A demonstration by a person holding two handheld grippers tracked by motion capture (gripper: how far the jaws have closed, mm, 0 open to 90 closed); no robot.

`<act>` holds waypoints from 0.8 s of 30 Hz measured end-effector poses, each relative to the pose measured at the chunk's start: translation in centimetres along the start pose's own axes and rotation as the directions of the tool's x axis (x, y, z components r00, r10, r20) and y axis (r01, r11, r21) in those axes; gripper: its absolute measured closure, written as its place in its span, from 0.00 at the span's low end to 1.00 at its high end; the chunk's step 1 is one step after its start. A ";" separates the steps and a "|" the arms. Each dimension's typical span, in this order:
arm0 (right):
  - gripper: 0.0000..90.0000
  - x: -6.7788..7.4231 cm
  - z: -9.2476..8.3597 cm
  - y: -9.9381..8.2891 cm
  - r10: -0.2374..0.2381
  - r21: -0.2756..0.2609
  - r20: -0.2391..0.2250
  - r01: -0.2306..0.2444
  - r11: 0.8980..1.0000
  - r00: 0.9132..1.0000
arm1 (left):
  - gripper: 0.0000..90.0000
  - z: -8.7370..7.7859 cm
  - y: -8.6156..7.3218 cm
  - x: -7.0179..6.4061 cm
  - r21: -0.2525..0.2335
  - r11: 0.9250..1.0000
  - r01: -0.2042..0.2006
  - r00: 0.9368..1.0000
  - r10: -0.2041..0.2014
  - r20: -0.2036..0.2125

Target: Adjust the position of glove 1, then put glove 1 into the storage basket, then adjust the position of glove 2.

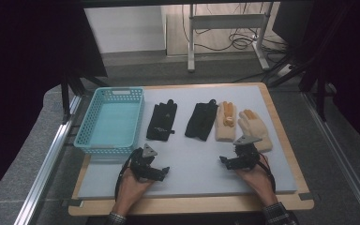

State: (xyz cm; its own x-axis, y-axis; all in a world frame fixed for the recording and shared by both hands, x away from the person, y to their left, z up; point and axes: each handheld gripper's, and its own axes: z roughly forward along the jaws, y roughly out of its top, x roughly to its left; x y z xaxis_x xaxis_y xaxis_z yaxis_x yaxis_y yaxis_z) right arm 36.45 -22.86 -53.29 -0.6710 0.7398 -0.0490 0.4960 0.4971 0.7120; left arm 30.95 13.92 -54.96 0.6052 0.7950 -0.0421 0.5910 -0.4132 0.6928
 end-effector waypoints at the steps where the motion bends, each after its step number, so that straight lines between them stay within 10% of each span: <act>1: 0.10 0.0 0.0 0.0 -0.003 0.001 -0.001 0.003 1.000 1.000 | 0.02 0.0 0.0 0.0 0.000 1.000 0.002 1.000 -0.002 0.001; 24: 0.11 0.0 0.0 -0.1 0.005 -0.002 -0.003 -0.005 1.000 1.000 | 0.02 -0.1 0.0 0.0 0.001 1.000 -0.004 1.000 0.004 -0.002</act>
State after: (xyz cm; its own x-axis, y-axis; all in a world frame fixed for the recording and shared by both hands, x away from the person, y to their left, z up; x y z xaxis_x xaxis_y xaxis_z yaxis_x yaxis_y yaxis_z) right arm 36.42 -22.89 -53.32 -0.6704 0.7407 -0.0434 0.4981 0.4927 0.7135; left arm 30.89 13.95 -54.95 0.6066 0.7941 -0.0377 0.5890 -0.4170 0.6922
